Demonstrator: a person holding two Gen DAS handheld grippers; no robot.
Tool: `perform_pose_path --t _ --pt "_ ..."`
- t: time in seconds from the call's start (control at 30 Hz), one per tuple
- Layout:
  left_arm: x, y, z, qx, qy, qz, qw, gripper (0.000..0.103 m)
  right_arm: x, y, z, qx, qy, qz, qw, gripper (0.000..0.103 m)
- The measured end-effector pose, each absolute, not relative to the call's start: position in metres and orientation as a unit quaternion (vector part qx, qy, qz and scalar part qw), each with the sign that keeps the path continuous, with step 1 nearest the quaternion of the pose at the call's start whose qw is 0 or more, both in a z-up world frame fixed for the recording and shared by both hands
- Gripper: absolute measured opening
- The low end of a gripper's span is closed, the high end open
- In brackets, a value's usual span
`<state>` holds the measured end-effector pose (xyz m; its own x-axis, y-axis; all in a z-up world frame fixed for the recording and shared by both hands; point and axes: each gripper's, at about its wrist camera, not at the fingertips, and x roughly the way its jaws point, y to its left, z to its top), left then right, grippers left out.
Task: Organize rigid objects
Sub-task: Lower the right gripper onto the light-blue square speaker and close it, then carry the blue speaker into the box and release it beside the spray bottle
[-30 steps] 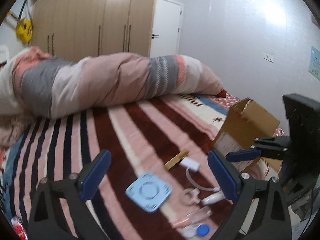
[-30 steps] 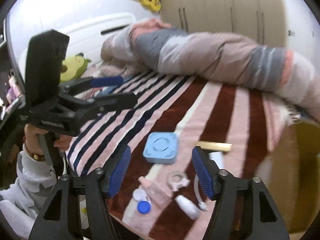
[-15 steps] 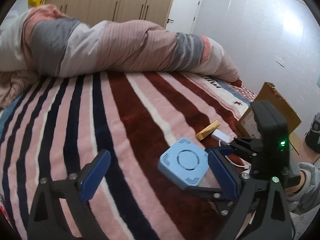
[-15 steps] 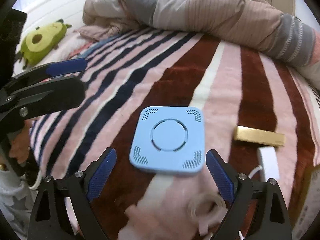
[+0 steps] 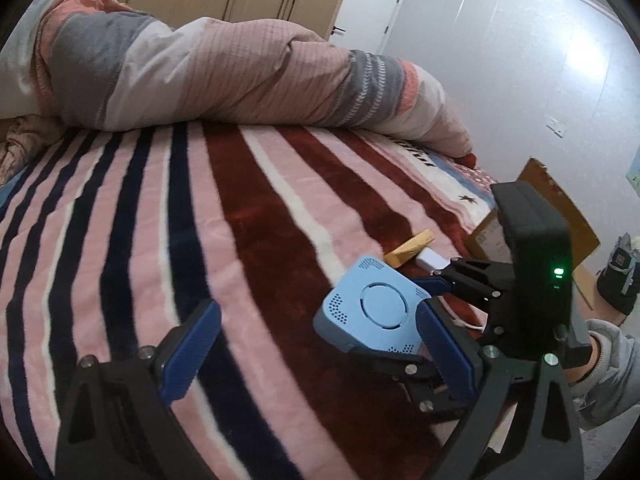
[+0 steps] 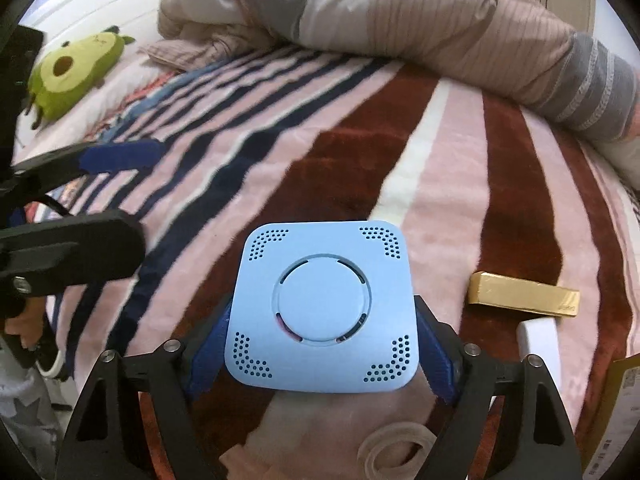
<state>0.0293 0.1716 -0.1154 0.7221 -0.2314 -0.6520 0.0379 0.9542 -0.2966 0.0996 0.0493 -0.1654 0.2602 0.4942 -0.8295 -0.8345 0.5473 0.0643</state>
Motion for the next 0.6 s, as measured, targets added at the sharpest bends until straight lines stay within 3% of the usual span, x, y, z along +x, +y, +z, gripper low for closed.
perform_pose_path --t 0.43,0.6 --pt "0.028 0.117 -0.053 -0.148 0.313 -0.170 0.922 0.096 0.060 -0.010 -0.063 -0.136 0.298 0.485 0.811 0.080" --pt "0.025 0.078 -0.018 -0.145 0.296 -0.227 0.916 0.065 0.046 -0.046 -0.028 -0.126 0.248 0.482 0.831 0.080"
